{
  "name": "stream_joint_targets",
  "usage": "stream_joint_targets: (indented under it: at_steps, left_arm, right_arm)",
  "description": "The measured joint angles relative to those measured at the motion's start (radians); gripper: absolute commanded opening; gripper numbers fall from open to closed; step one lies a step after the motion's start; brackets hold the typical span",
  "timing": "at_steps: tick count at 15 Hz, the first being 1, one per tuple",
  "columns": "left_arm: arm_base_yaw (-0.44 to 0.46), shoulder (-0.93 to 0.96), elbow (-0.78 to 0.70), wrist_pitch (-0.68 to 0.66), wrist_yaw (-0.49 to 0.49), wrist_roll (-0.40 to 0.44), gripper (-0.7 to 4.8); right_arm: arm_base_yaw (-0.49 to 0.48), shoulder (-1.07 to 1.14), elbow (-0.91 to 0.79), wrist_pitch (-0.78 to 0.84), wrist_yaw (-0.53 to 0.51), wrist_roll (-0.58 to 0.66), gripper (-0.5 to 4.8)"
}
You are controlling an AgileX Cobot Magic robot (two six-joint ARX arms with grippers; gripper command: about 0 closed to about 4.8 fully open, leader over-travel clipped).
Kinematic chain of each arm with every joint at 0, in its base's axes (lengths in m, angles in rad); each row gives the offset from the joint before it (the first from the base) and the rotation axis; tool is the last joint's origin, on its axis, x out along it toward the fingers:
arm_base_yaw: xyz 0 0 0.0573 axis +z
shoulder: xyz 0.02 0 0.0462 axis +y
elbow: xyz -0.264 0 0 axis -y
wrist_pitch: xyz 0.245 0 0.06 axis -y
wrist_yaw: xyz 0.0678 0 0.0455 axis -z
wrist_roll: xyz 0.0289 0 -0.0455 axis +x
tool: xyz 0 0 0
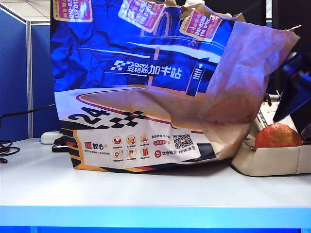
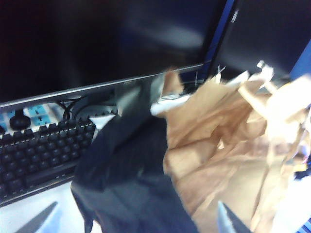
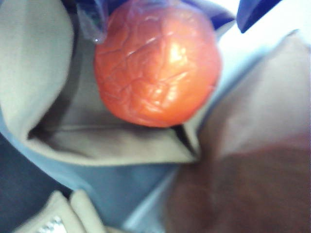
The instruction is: Open the paper bag and put two oranges into the paper bag.
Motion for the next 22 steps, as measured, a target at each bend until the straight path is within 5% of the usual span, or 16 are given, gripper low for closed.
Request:
stream_joint_targets:
  at_steps: [6, 9, 22]
  left_arm:
    - [0.000, 0.077, 0.023, -0.079, 0.039, 0.037, 4.13]
    - [0.000, 0.079, 0.023, -0.093, 0.062, 0.037, 4.13]
    - [0.000, 0.079, 0.023, -0.108, 0.062, 0.040, 4.13]
  right_arm:
    - [0.041, 0.132, 0.002, 0.087, 0.015, 0.048, 3.39]
    - [0.077, 0.166, 0.001, 0.130, 0.001, 0.072, 4.69]
    - [0.088, 0.167, 0.001, 0.257, 0.072, 0.155, 4.57]
